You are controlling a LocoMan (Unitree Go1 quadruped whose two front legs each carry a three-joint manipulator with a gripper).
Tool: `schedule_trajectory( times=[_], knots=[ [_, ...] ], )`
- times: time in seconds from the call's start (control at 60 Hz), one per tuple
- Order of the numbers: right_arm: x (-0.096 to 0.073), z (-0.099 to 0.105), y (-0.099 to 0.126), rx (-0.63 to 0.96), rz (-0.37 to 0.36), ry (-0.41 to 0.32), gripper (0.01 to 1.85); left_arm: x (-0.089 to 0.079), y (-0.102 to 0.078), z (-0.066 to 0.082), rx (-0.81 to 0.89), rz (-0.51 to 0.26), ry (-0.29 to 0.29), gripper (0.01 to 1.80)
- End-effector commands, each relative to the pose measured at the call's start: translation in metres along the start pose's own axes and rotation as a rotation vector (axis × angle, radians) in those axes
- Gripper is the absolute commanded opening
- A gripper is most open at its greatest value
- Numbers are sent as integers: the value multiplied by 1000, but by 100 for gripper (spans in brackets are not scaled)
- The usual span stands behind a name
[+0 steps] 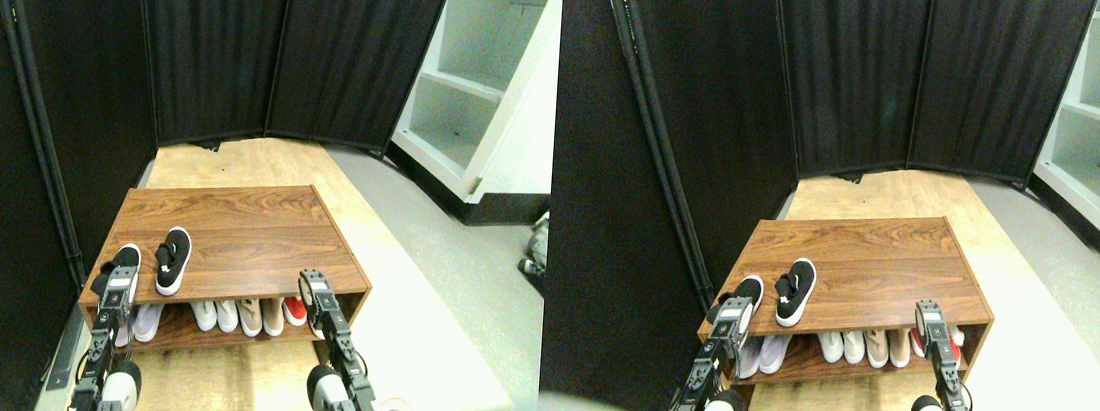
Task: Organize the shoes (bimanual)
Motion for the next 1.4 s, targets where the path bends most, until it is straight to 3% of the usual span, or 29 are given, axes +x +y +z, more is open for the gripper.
schedule_trajectory(
  times=[0.017,0.35,0.517,0.617,0.733,0.867,1.0,1.067,1.183,1.25,1.4],
  knots=[
    [0,4,1,-10,4,-28,47,1,-1,4,-11,-15,-32,1],
    [-1,4,2,-21,6,-34,48,-2,-3,7,21,-36,-36,1],
    [-1,2,1,4,32,-81,44,-6,-2,10,20,-69,-63,1],
    [1,-1,-2,70,67,-141,39,-9,-2,12,-71,-98,-92,39],
    [2,-3,-5,164,86,-201,37,-11,-2,13,-179,-132,-128,50],
    [4,-4,-8,216,99,-247,35,-17,-3,13,-308,-100,-148,52],
    [8,-5,-11,328,116,-287,35,-23,-5,12,-455,-37,-167,67],
    [10,-7,-13,406,110,-284,35,-25,-6,7,-583,-9,-218,74],
    [13,-9,-15,504,104,-283,34,-28,-5,1,-733,46,-201,94],
    [16,-10,-15,554,94,-326,26,-28,-2,-4,-794,73,-217,105],
    [19,-11,-14,617,84,-354,9,-27,4,-4,-949,91,-239,109]
  ],
)
